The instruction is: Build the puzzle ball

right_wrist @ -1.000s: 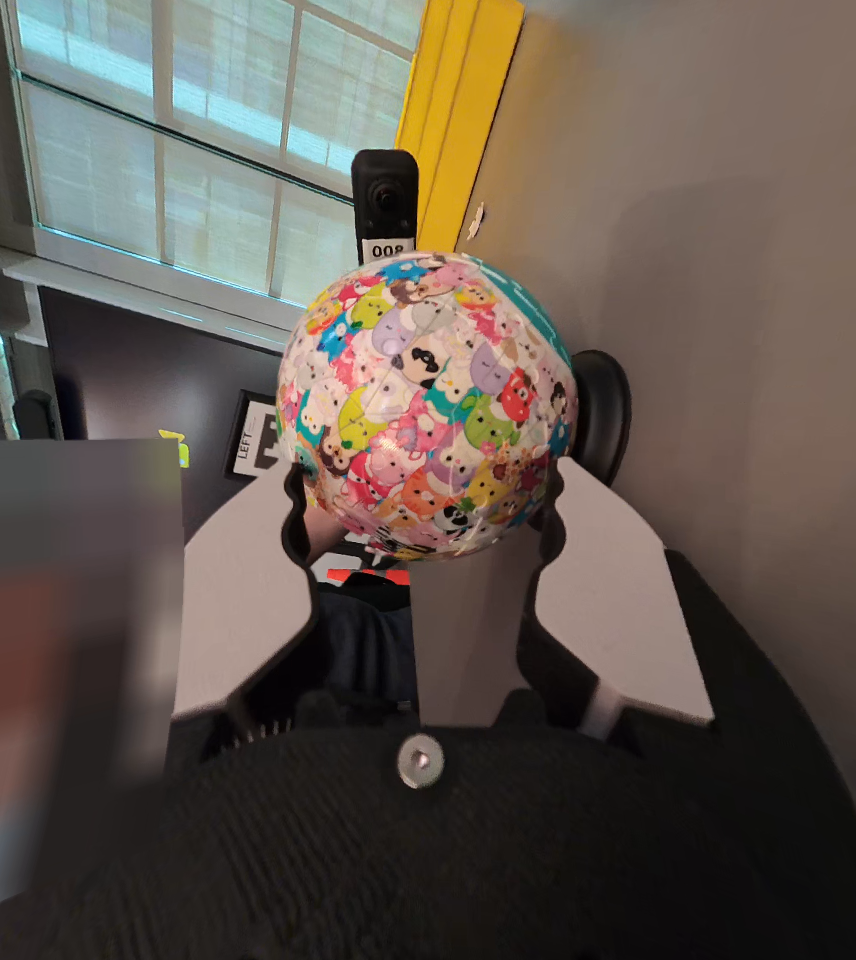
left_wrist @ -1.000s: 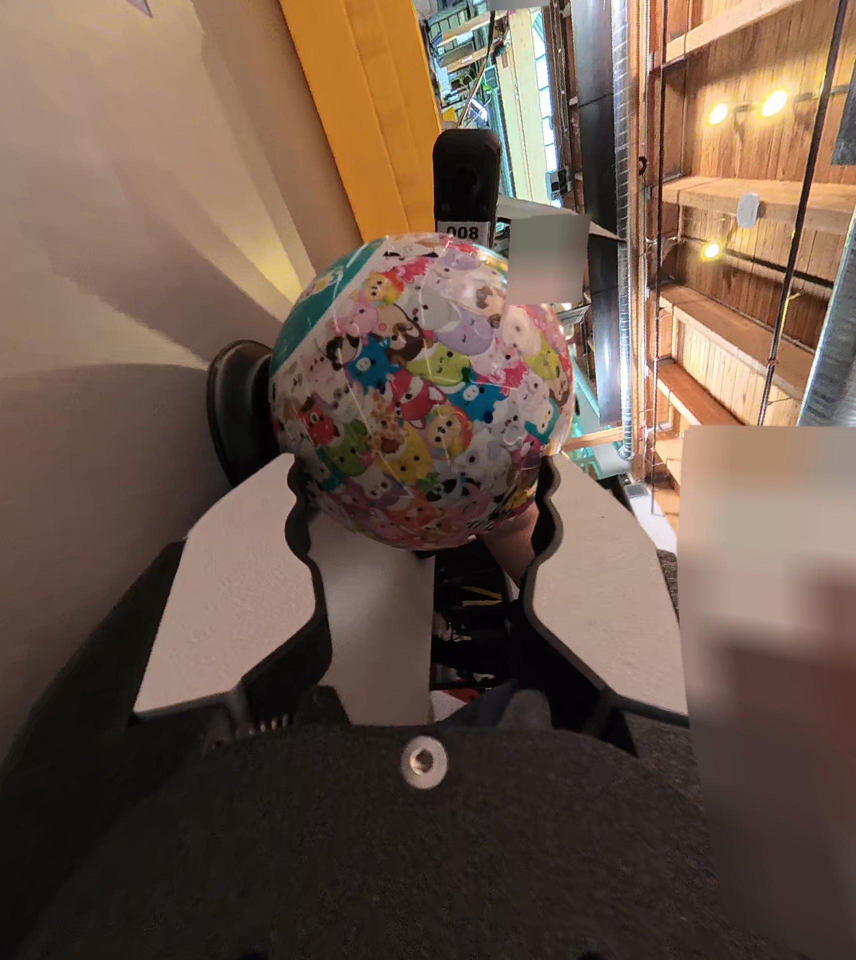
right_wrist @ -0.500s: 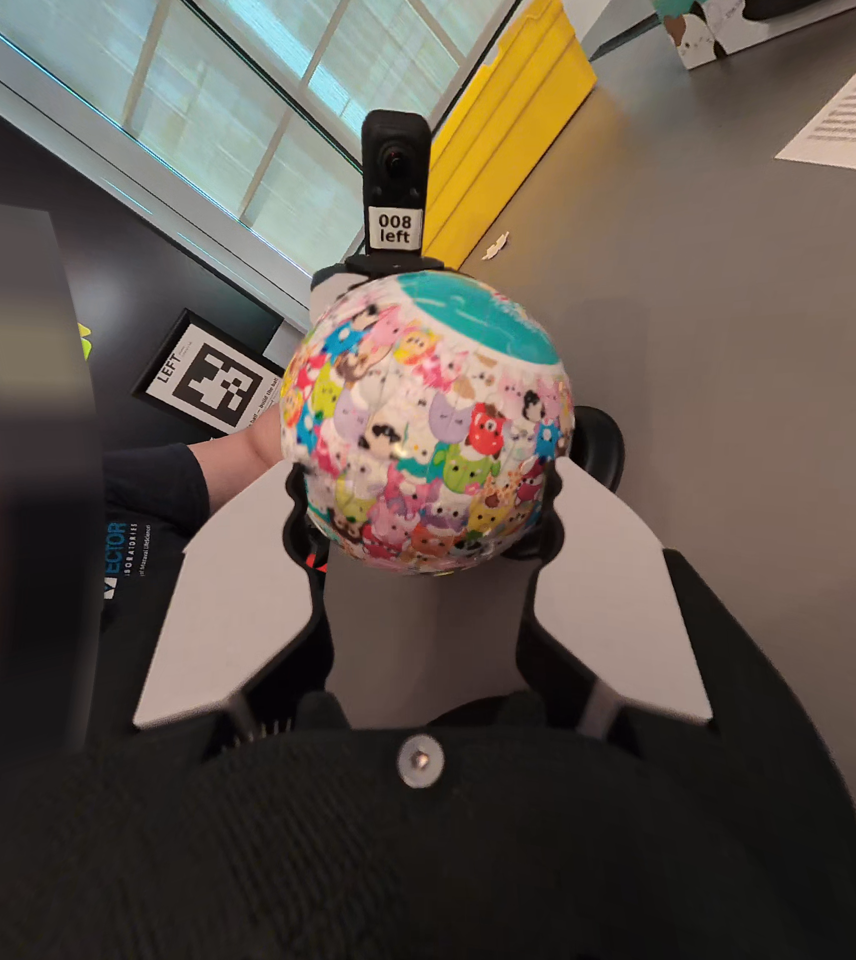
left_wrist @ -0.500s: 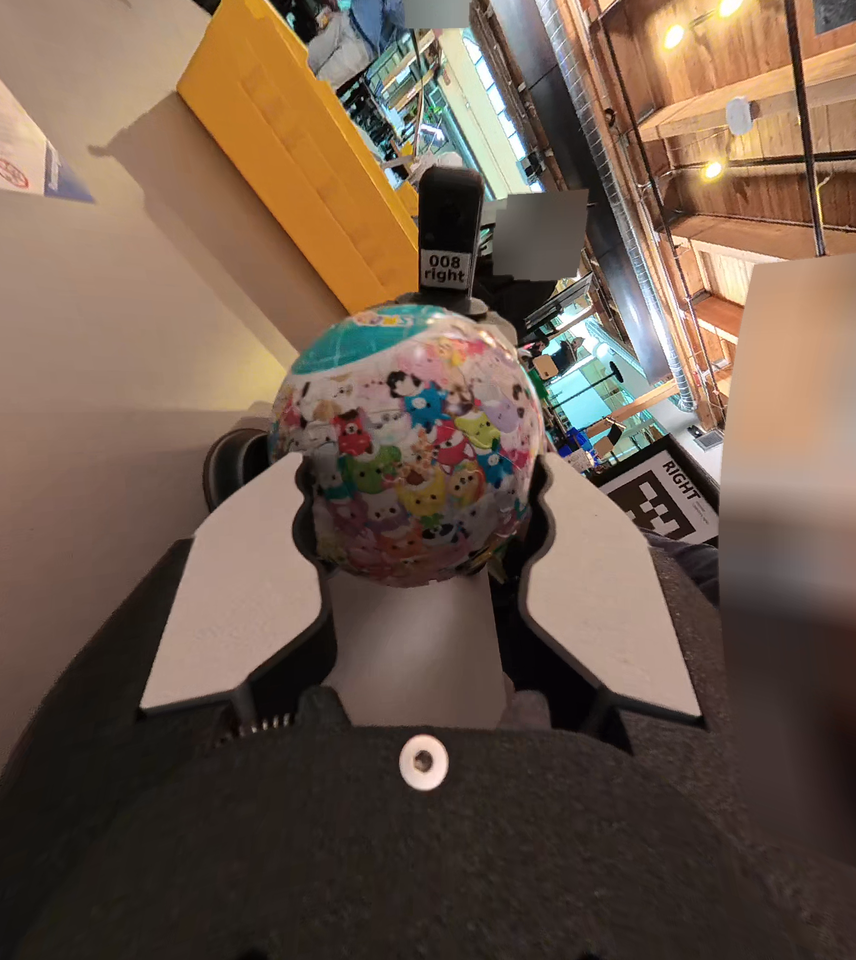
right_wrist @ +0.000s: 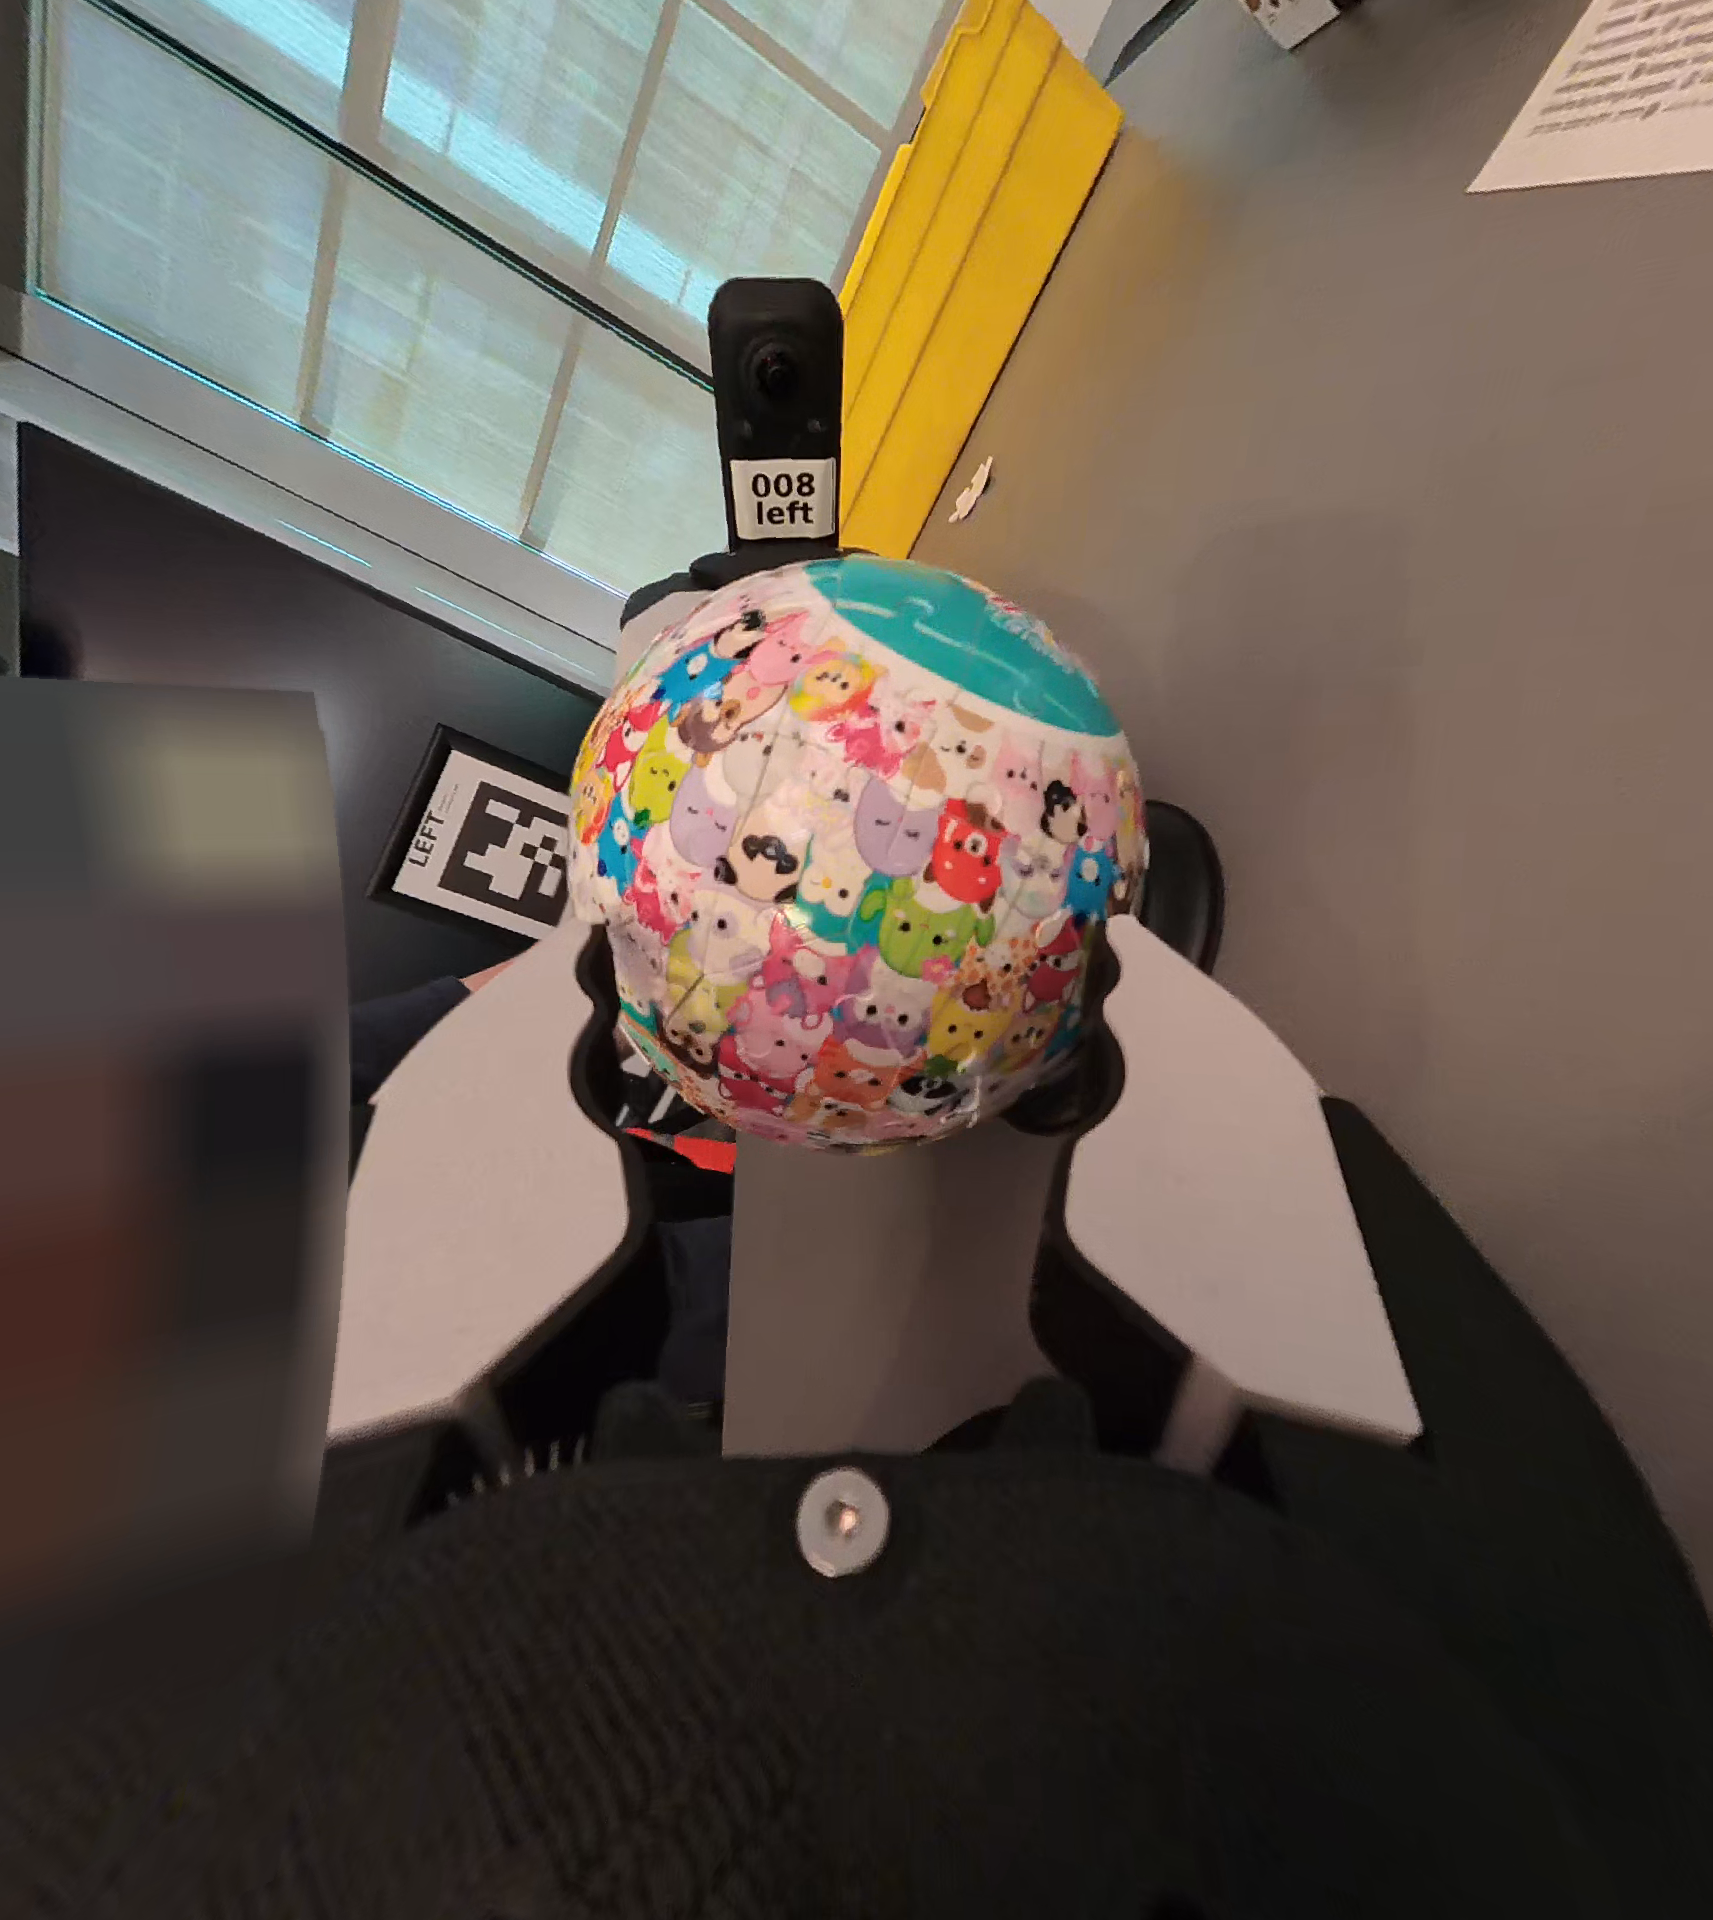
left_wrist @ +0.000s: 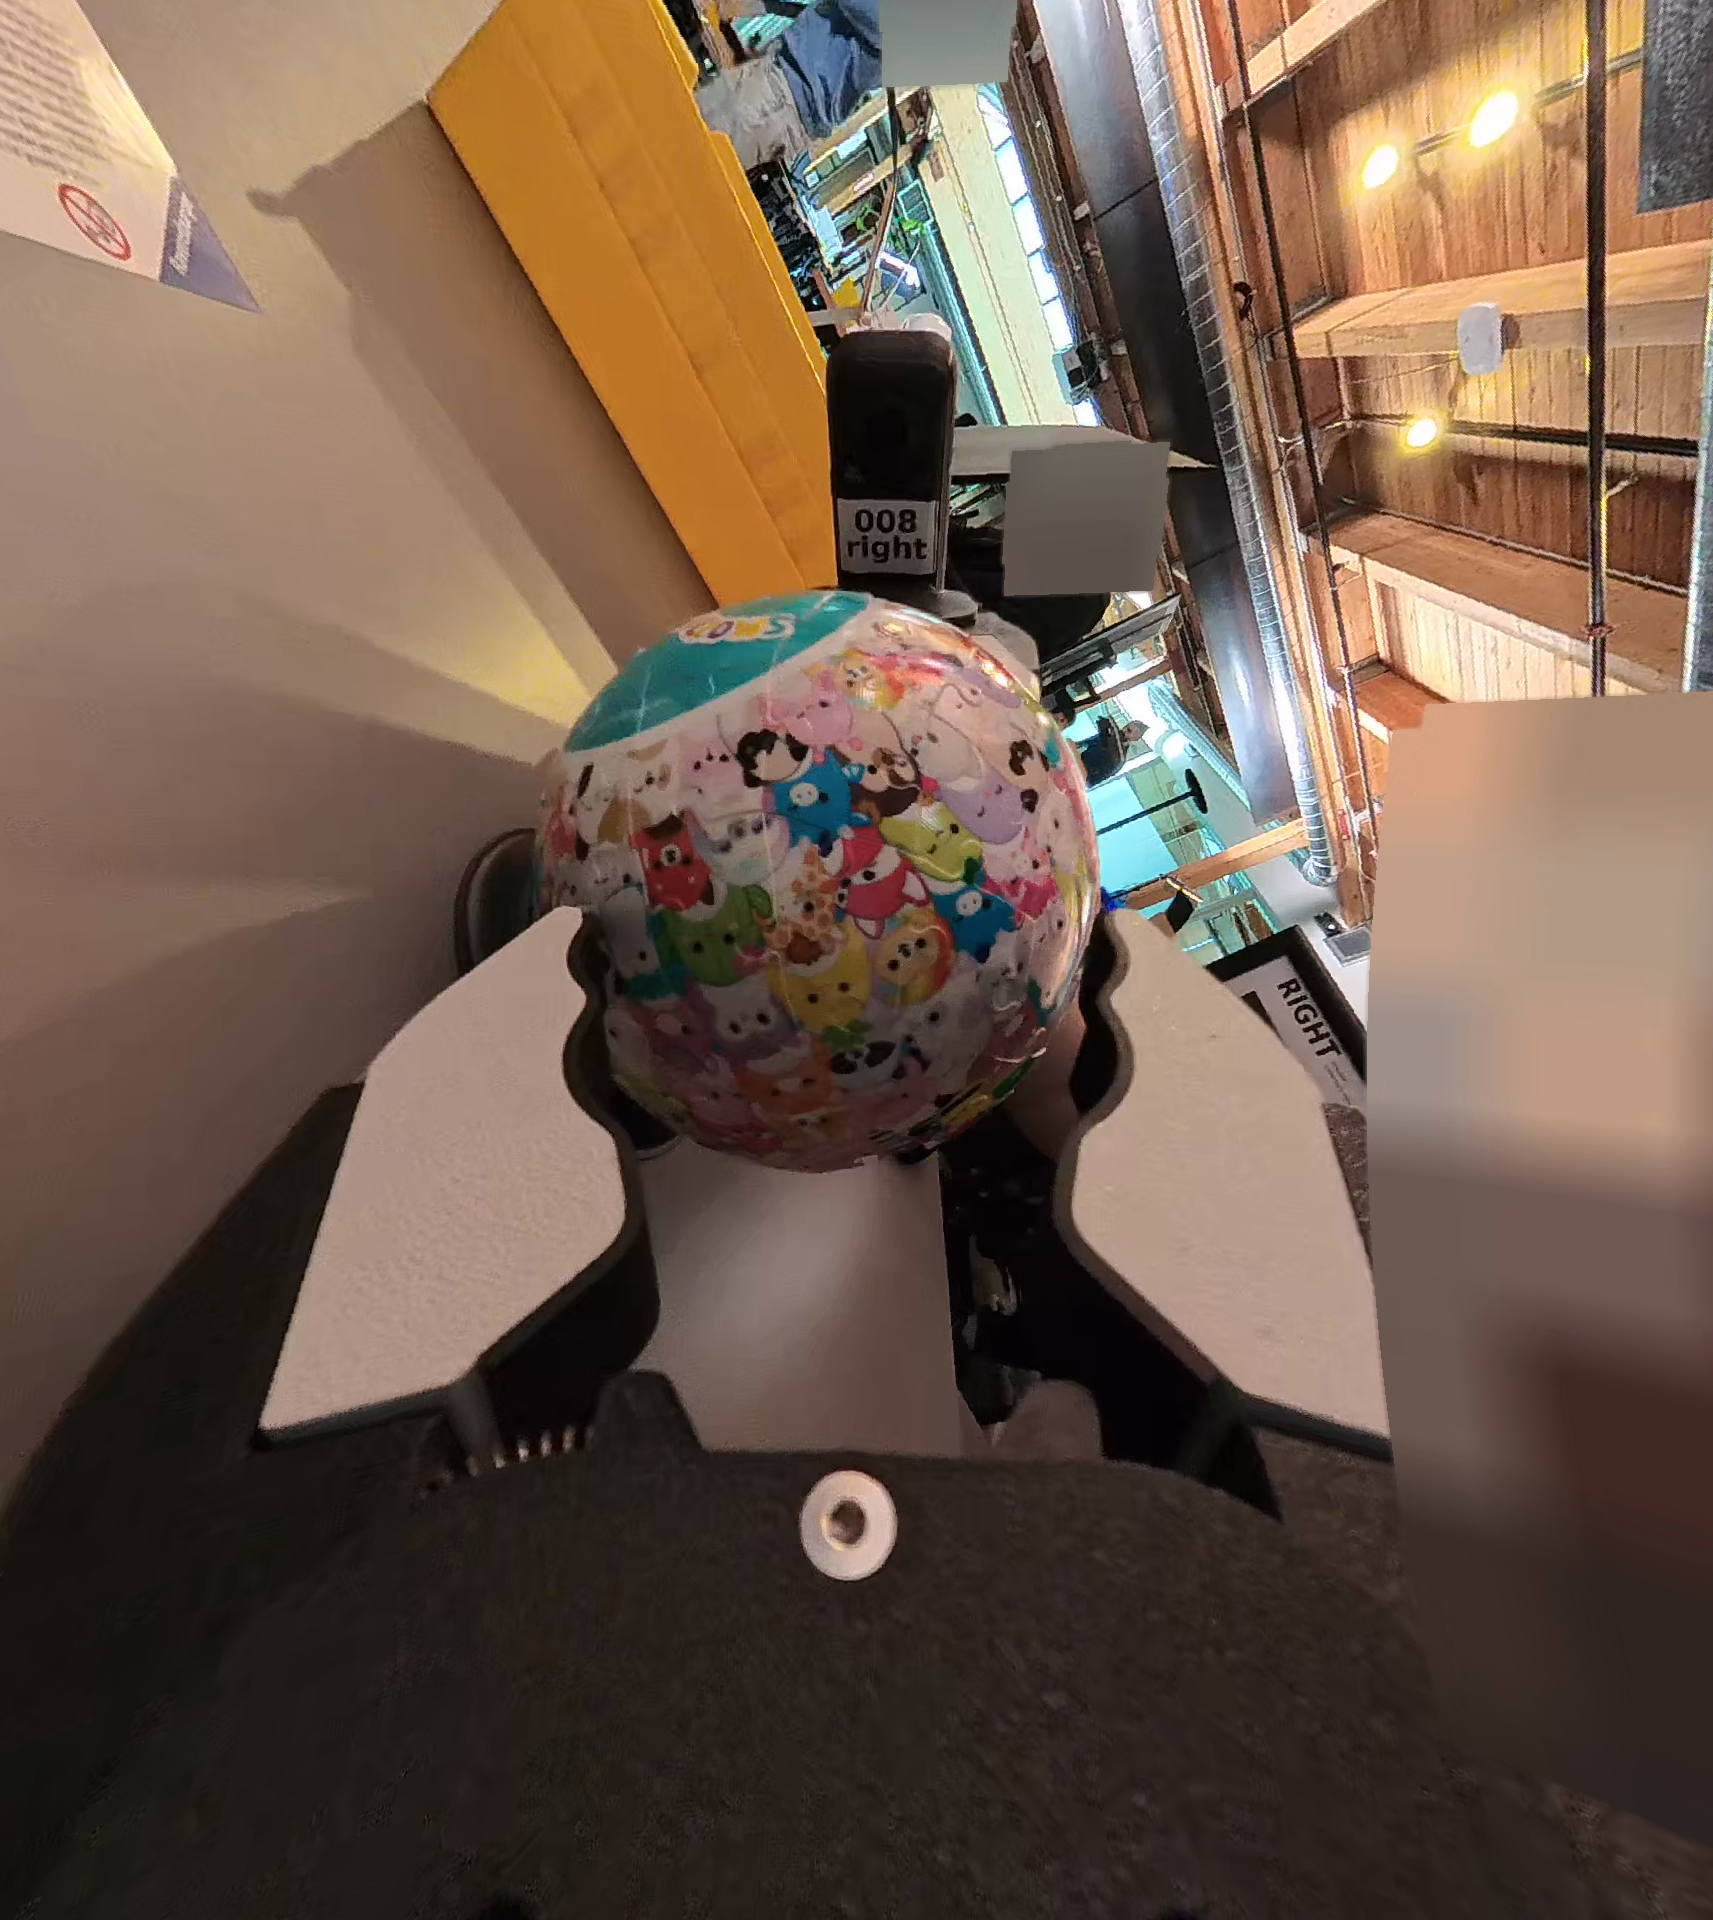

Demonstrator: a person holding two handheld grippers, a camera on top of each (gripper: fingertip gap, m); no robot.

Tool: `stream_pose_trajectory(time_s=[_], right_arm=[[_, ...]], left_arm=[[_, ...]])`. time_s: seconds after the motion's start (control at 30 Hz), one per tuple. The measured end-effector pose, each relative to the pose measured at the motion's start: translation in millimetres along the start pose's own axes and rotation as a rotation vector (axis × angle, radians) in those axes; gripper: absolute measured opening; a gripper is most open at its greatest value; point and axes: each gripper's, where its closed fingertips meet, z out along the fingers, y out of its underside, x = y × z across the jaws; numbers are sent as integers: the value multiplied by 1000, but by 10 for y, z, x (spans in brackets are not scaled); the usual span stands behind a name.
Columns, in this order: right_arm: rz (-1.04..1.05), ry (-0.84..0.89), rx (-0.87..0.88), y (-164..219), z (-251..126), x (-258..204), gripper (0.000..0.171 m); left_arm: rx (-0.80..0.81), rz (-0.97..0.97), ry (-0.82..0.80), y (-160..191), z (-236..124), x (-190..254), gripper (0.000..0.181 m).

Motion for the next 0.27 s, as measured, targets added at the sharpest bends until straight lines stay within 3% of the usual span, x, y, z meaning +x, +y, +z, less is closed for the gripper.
stream_pose_trajectory(time_s=[0.27], right_arm=[[21,-19,-3,3,-45,-57,87]], left_arm=[[1,-30,27,28,-60,28,87]])
